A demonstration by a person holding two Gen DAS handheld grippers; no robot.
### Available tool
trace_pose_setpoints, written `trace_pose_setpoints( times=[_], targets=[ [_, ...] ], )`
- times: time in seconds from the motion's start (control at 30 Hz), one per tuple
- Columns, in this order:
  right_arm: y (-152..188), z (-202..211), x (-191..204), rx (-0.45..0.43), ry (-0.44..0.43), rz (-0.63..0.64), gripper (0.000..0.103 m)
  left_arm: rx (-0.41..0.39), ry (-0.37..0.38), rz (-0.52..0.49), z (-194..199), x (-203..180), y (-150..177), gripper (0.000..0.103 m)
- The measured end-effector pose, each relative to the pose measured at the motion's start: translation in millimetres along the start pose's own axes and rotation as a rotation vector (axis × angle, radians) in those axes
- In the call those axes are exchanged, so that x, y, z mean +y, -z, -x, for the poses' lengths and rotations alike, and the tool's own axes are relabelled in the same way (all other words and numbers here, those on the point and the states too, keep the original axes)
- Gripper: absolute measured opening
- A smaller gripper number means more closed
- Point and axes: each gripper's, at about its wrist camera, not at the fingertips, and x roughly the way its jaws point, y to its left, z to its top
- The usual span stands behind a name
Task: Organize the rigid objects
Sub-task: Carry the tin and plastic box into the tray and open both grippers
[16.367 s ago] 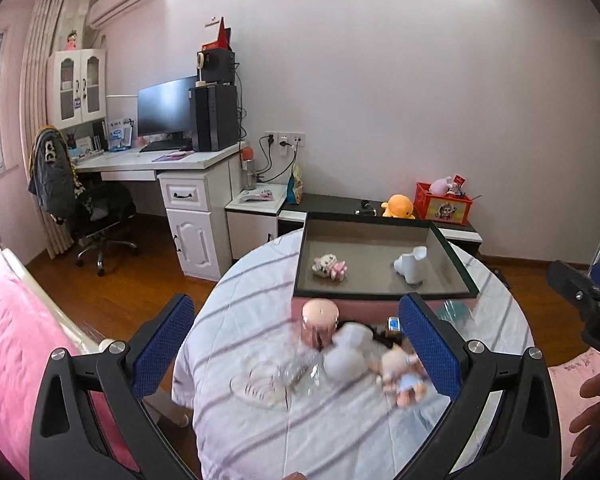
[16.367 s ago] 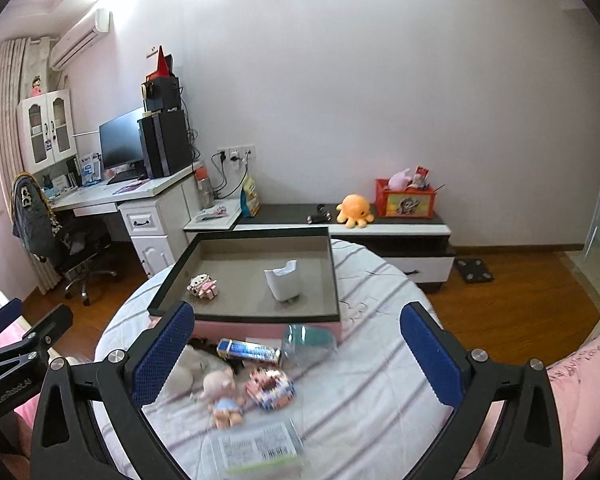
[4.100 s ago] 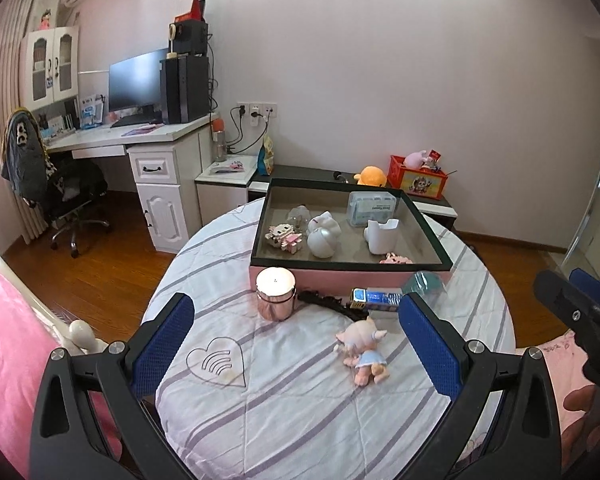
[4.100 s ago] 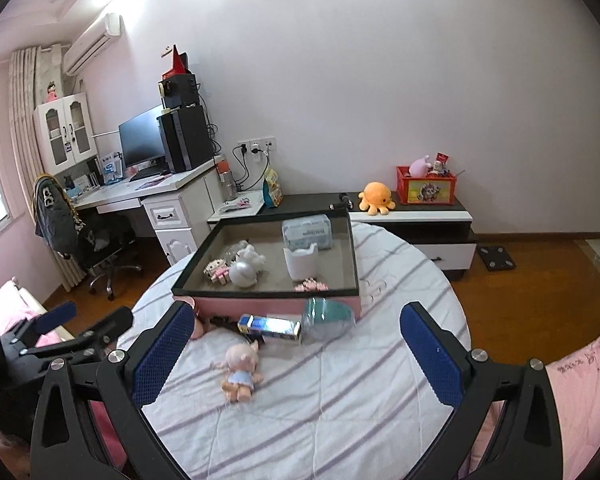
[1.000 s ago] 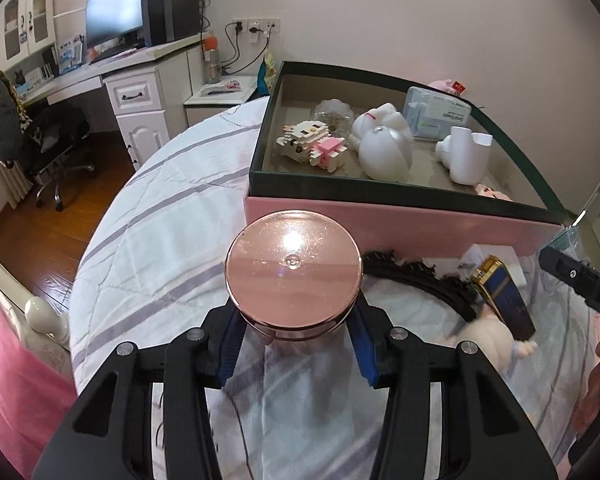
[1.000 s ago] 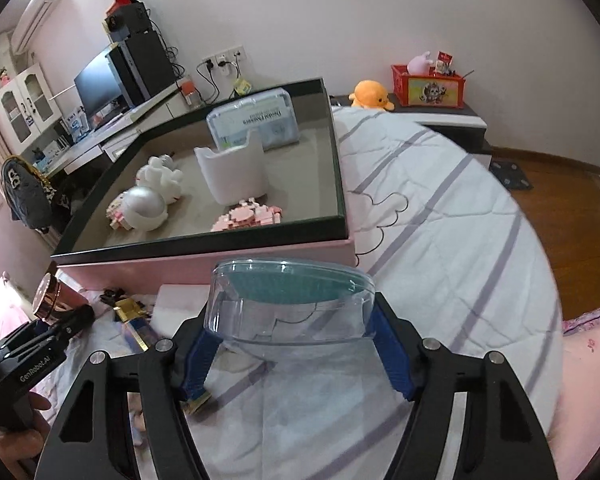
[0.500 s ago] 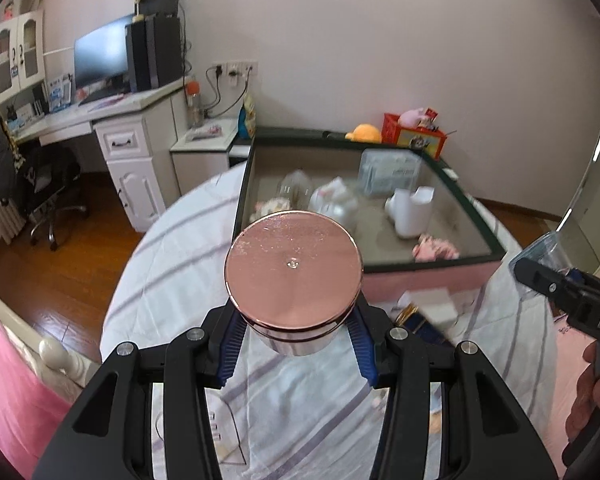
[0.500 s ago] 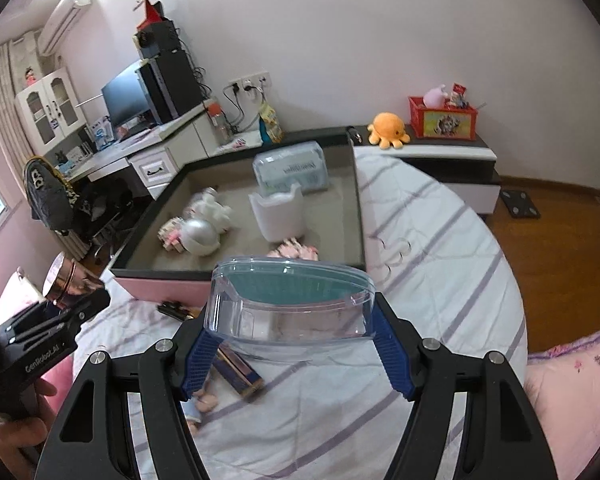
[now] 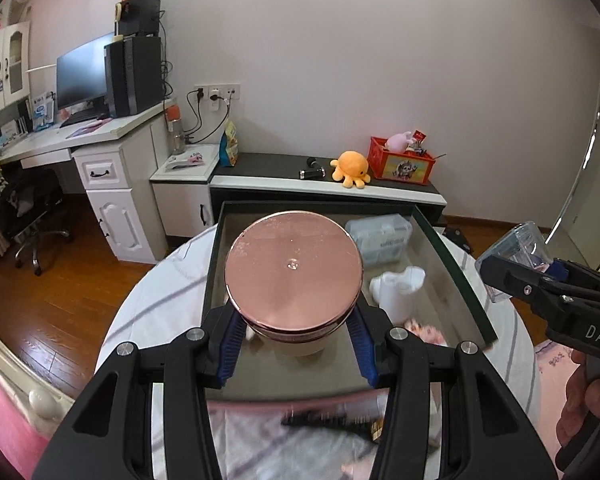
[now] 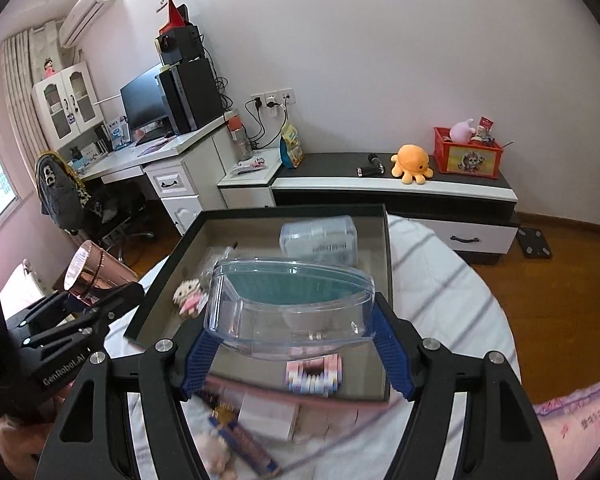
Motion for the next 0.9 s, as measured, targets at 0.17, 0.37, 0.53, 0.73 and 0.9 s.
trace_pose_setpoints(
  times=[0.17, 0.37, 0.53, 0.73, 0.9],
  targets=[
    [-19.9, -36.9, -6.1, 0.045, 0.013, 0.011, 0.071, 0.026, -0.007, -0.024, -38.0, -5.3, -23.4, 0.048],
    [-34.4, -86.8, -15.1, 0.111, 0.034, 0.014, 0.071, 0.095, 0.001, -0.028, -89.6, -10.5, -35.5, 0.048],
    [-33.3, -121.6, -23.0, 0.178, 0.049, 0.011, 0.071, 0.174, 0.027, -0.037, -124.1, -17.0, -33.5, 0.048],
    [-23.7, -132.4, -29.3, 0.219, 0.045, 0.001, 0.073, 0.21, 0.004, -0.038, -138.9, -18.5, -29.7, 0.061],
    [-19.4, -123.4, -33.7, 0.213, 0.055, -0.019, 0.089, 0.162, -0.091, -0.038, -120.4, -11.1, -31.0, 0.09]
  ],
)
